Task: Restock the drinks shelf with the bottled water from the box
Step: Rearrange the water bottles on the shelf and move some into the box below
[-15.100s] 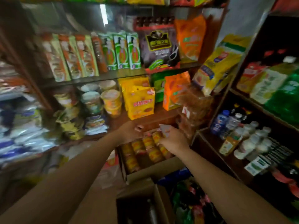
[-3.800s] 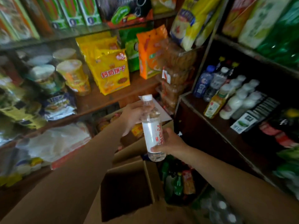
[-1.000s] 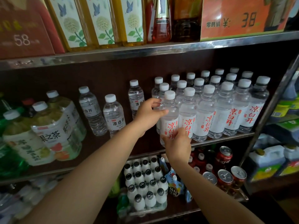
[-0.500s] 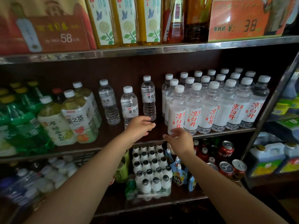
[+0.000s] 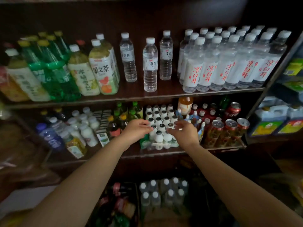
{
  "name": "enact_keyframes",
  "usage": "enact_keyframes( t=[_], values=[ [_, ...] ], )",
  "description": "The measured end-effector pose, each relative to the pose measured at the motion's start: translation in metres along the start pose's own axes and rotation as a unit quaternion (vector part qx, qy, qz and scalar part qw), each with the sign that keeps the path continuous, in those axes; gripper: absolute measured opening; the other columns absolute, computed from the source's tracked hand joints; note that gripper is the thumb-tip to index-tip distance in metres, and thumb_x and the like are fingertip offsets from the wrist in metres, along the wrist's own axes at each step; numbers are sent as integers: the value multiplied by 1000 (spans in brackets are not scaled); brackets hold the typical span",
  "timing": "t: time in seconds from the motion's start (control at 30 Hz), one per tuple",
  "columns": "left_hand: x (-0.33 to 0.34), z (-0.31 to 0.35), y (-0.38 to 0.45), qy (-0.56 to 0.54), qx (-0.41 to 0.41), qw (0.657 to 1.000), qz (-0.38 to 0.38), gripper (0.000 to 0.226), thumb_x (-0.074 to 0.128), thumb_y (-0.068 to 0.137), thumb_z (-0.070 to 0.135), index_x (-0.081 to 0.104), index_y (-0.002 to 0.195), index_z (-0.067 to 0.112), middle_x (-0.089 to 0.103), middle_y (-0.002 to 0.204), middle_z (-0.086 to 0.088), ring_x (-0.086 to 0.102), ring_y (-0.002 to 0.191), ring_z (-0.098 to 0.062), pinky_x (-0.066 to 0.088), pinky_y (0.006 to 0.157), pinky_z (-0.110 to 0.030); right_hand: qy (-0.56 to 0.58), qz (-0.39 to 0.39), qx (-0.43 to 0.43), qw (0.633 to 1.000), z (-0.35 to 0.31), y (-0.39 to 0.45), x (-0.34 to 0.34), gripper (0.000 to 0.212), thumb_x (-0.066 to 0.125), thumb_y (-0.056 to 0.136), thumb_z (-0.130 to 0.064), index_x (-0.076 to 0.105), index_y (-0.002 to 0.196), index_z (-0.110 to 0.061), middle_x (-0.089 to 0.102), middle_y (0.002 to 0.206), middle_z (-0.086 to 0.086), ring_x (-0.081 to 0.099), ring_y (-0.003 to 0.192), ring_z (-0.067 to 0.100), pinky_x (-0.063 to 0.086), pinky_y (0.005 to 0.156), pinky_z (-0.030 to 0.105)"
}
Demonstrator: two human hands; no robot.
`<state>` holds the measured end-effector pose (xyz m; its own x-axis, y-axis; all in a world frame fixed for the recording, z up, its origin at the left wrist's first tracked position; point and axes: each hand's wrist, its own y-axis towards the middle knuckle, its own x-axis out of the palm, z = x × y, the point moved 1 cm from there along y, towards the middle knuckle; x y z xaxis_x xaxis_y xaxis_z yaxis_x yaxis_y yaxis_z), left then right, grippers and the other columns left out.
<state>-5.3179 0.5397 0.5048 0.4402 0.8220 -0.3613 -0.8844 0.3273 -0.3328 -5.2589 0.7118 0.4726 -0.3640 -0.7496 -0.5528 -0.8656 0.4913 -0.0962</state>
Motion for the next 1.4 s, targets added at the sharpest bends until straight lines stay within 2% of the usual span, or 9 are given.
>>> enact_keyframes(
  t=[0.27, 0.37, 0.53, 0.67, 0.8, 0.9, 1.03, 1.27, 1.4],
  values=[
    [38, -90, -35, 0, -77, 995, -66, 40, 66, 88, 19, 57, 125, 9, 64, 118, -7, 60, 109, -17, 47, 89, -30, -18, -32, 62, 997, 74, -61, 40, 47, 78, 76, -38, 64, 115, -15, 67, 104, -1, 63, 98, 18, 52, 82, 32],
    [56, -118, -36, -9, -99, 992, -74, 42, 68, 87, 20, 57, 126, 11, 64, 120, -6, 60, 108, -16, 47, 90, -29, -27, -45, 99, 994, 107, -71, 48, 52, 78, 76, -40, 62, 120, -18, 66, 111, -2, 62, 102, 15, 51, 84, 28],
    [111, -171, -22, 16, -95, 989, -113, 47, 72, 83, 25, 56, 127, 18, 62, 121, 1, 60, 102, -11, 47, 75, -20, -35, -30, 138, 989, 185, -82, 60, 53, 76, 79, -37, 59, 125, -17, 65, 116, 0, 61, 101, 17, 50, 80, 27],
    [169, -232, -4, 19, -101, 984, -146, 51, 72, 83, 28, 54, 130, 19, 61, 124, 2, 60, 106, -13, 49, 87, -25, -45, -19, 168, 985, 268, -86, 79, 50, 74, 81, -33, 59, 124, -14, 65, 118, 4, 61, 106, 22, 51, 86, 33],
    [225, -304, 19, 14, -90, 984, -156, 51, 73, 82, 24, 55, 128, 17, 61, 123, 0, 59, 104, -11, 49, 85, -22, -32, -23, 196, 980, 347, -87, 110, 50, 74, 82, -27, 56, 127, -13, 63, 120, 4, 59, 108, 21, 45, 81, 25],
    [257, -353, 37, 39, -65, 985, -155, 54, 75, 80, 24, 54, 129, 18, 60, 125, 0, 58, 109, -13, 49, 96, -32, -33, -35, 199, 979, 403, -88, 140, 53, 76, 80, -28, 55, 126, -12, 63, 118, 5, 59, 108, 22, 48, 84, 29],
    [281, -387, 73, 164, 55, 978, -115, 57, 73, 81, 29, 50, 133, 21, 57, 129, 6, 53, 118, -10, 45, 99, -30, -9, -48, 206, 977, 475, -80, 184, 60, 79, 77, -28, 53, 129, -10, 61, 121, 7, 59, 109, 23, 51, 90, 35],
    [304, -393, 144, 404, 243, 873, -128, 69, 72, 80, 36, 43, 140, 19, 51, 139, 0, 49, 126, -17, 41, 103, -34, 28, -47, 211, 976, 569, -42, 247, 73, 83, 72, -32, 48, 133, -12, 57, 129, 6, 57, 115, 22, 49, 96, 38],
    [325, -404, 165, 526, 306, 787, -98, 71, 64, 78, 55, 42, 136, 22, 59, 124, -1, 55, 112, -24, 41, 94, -39, 28, -39, 194, 980, 597, -22, 269, 77, 83, 72, -32, 45, 136, -14, 55, 133, 4, 54, 120, 21, 47, 96, 31]
  ],
)
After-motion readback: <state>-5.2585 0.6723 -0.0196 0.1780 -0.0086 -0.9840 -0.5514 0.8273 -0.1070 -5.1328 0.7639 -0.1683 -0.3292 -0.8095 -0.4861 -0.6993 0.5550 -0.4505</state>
